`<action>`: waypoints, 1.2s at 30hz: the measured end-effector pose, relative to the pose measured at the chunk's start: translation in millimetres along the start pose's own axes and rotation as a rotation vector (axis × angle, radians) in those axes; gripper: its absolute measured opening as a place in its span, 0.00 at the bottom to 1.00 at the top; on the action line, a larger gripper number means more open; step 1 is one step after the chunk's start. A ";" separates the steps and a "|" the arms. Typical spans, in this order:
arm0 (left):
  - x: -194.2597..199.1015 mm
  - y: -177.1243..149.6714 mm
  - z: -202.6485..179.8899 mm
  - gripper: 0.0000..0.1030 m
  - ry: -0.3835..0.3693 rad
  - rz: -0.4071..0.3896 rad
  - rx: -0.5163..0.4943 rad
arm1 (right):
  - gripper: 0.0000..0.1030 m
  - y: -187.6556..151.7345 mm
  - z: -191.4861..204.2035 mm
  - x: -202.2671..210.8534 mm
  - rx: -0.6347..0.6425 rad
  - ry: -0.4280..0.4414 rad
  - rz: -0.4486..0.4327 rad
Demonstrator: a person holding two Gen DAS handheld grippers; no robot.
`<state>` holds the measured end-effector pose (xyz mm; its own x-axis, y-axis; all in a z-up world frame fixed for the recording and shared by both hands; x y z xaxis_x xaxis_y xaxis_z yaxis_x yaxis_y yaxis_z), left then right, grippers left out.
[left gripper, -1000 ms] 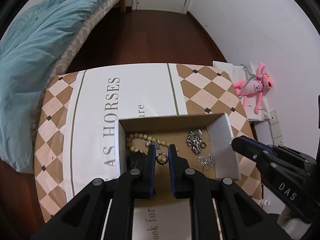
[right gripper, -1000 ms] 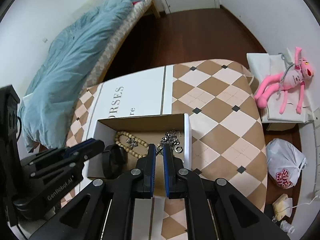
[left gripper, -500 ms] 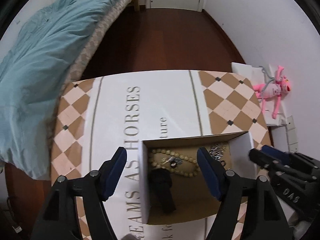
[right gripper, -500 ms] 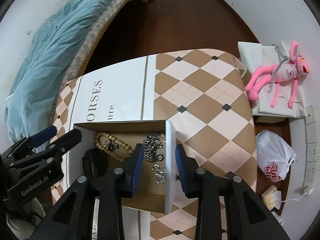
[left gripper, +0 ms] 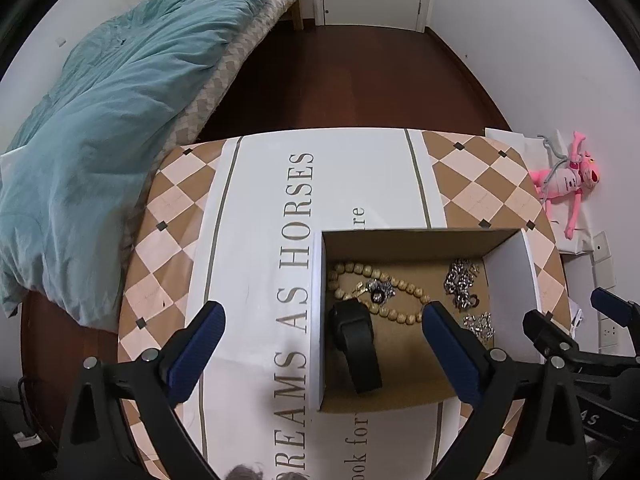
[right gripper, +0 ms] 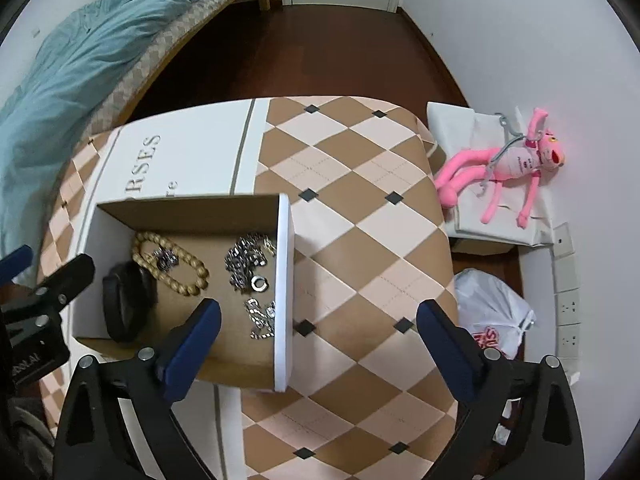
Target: Organize jewelry
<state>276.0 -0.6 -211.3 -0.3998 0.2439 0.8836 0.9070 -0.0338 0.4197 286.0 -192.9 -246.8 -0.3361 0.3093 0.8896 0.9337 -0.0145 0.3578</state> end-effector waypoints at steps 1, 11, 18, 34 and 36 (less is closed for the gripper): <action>0.4 -1.6 -0.3 0.98 -0.001 -0.001 0.001 | 0.97 -2.3 0.2 -0.1 0.000 -0.005 -0.002; 14.5 -11.6 -1.8 0.98 0.008 -0.023 0.005 | 0.99 -15.2 -5.6 9.1 -0.016 -0.020 -0.020; 51.6 -20.1 -10.8 0.98 0.003 -0.068 -0.007 | 0.99 -22.8 -23.6 47.4 -0.050 -0.019 -0.086; 202.4 -47.5 -43.2 0.98 0.040 -0.294 -0.051 | 1.00 -67.3 -72.4 204.6 -0.122 -0.056 -0.336; 218.7 -49.0 -47.9 0.98 0.035 -0.320 -0.056 | 1.00 -70.5 -78.6 219.4 -0.135 -0.055 -0.358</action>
<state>137.8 8.0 -28.8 -0.6684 0.2173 0.7113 0.7265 -0.0144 0.6870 136.7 -198.7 -54.5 -0.6273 0.3684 0.6861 0.7324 -0.0204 0.6806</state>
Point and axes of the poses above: each gripper's, at about its wrist camera, not at the fingertips, and x roughly against the way its jaws point, z to its left, y to its top, the point moved 10 cm from there along -x, roughly the way its jaws point, and after that the axes turned 15 degrees about -y, right-handed, at the moved point
